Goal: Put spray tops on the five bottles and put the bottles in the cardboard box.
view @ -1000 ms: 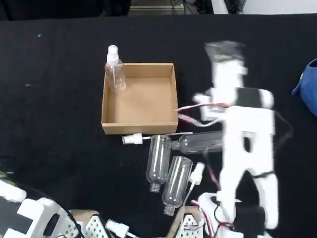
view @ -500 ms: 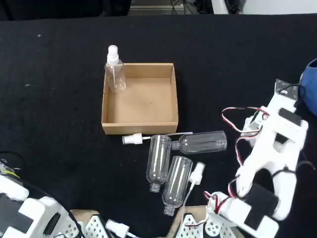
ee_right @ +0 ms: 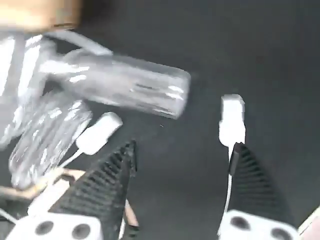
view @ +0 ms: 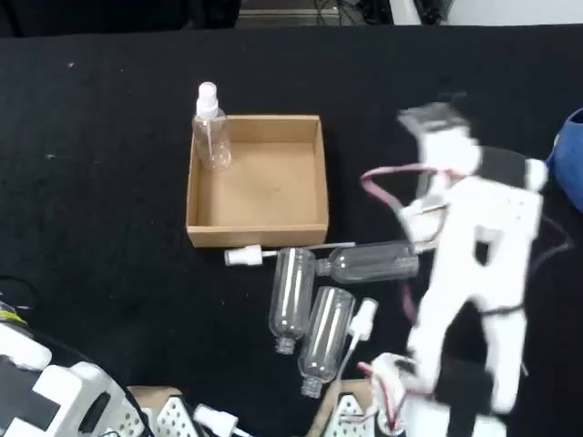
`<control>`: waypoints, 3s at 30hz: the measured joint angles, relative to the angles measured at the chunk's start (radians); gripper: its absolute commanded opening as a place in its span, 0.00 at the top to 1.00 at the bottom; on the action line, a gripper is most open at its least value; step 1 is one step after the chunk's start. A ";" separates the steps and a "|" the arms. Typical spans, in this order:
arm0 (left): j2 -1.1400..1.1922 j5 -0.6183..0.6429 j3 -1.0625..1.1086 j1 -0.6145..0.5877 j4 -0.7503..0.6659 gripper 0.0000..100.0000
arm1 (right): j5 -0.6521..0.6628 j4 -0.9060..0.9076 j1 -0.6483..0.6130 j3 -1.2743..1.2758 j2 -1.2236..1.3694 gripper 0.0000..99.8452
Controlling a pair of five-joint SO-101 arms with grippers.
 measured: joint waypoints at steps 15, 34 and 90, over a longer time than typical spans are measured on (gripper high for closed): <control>0.000 0.118 -0.002 -0.005 -0.061 0.97 | -0.311 -0.129 -1.089 0.334 -0.272 0.74; 0.000 0.273 -0.081 -0.137 -0.149 0.97 | -0.640 -0.419 -1.517 0.414 0.084 0.74; 0.000 0.371 -0.086 -0.135 -0.149 0.97 | -1.189 -0.755 -1.797 0.664 0.084 0.76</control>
